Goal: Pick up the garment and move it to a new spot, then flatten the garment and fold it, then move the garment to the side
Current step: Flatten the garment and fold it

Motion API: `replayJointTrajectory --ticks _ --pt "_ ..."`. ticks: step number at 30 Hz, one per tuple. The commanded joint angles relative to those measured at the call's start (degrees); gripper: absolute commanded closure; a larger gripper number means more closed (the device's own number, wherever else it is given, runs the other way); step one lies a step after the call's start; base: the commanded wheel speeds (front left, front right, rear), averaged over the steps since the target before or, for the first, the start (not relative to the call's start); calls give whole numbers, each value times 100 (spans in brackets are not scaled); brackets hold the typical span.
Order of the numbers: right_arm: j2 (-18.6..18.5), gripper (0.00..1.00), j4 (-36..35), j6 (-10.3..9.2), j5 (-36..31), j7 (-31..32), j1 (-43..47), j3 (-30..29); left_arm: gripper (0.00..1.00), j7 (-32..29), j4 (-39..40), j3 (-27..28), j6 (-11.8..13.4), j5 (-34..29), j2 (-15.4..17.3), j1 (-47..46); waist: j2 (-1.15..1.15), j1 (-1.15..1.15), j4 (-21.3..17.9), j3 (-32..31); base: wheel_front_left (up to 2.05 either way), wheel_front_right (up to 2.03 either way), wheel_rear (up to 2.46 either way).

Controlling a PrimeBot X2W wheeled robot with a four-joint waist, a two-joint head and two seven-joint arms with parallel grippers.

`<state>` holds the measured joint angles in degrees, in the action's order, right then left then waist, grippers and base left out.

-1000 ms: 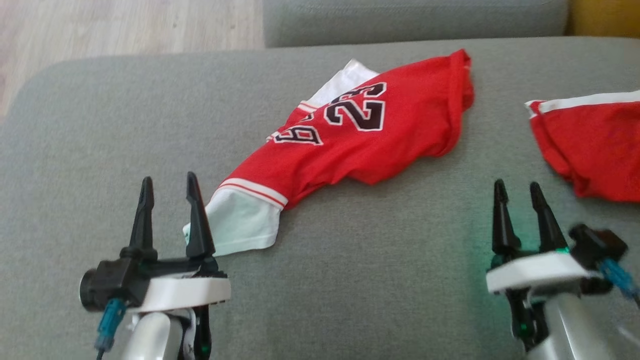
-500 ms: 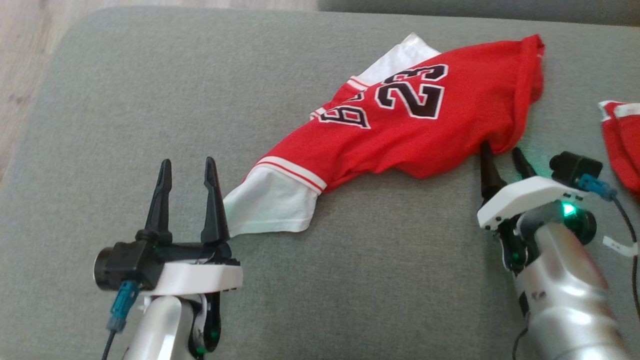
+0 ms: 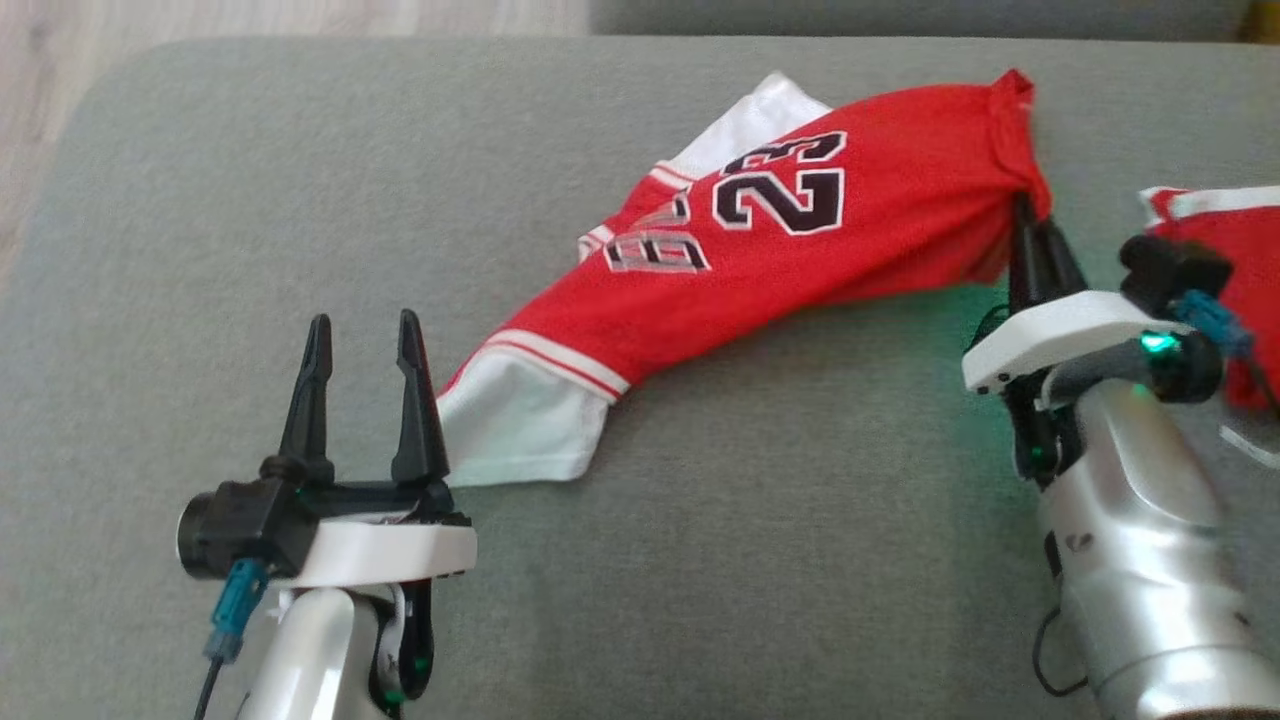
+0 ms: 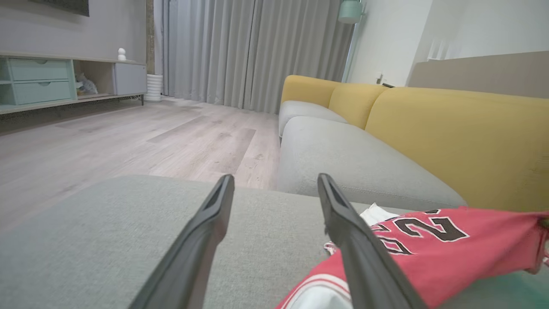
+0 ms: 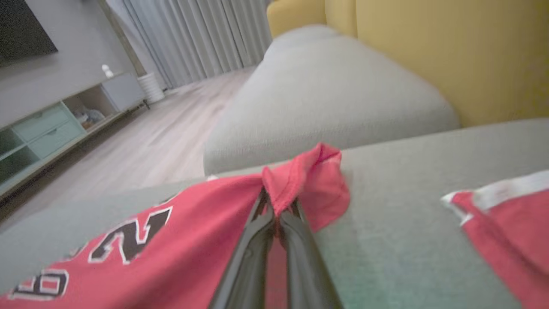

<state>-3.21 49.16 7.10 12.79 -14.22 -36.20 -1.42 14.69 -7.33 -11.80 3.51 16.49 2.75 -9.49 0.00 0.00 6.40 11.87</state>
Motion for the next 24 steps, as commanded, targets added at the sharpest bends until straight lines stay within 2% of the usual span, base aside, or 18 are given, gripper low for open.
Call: replayJointTrajectory --ticks 1,7,11,20,24 --pt "34 100 -395 39 -105 -75 159 89 0 30 163 206 -2 -49 14 -75 0 0 -195 -165 0 0 0" --pt "34 100 -1481 39 -558 -41 804 30 0 30 170 177 9 -6 13 43 0 0 -506 -493 0 0 0" --pt "34 100 -2293 39 -950 370 1138 -87 0 30 172 139 38 53 13 163 0 0 -580 -671 0 0 0" --pt "34 100 -4268 39 -1607 1645 1864 -323 0 30 202 47 19 166 13 409 0 0 -366 -843 0 0 0" --pt "34 100 -4796 39 -1667 2234 1982 -232 0 30 239 35 19 184 13 425 0 0 -186 -748 0 0 0"
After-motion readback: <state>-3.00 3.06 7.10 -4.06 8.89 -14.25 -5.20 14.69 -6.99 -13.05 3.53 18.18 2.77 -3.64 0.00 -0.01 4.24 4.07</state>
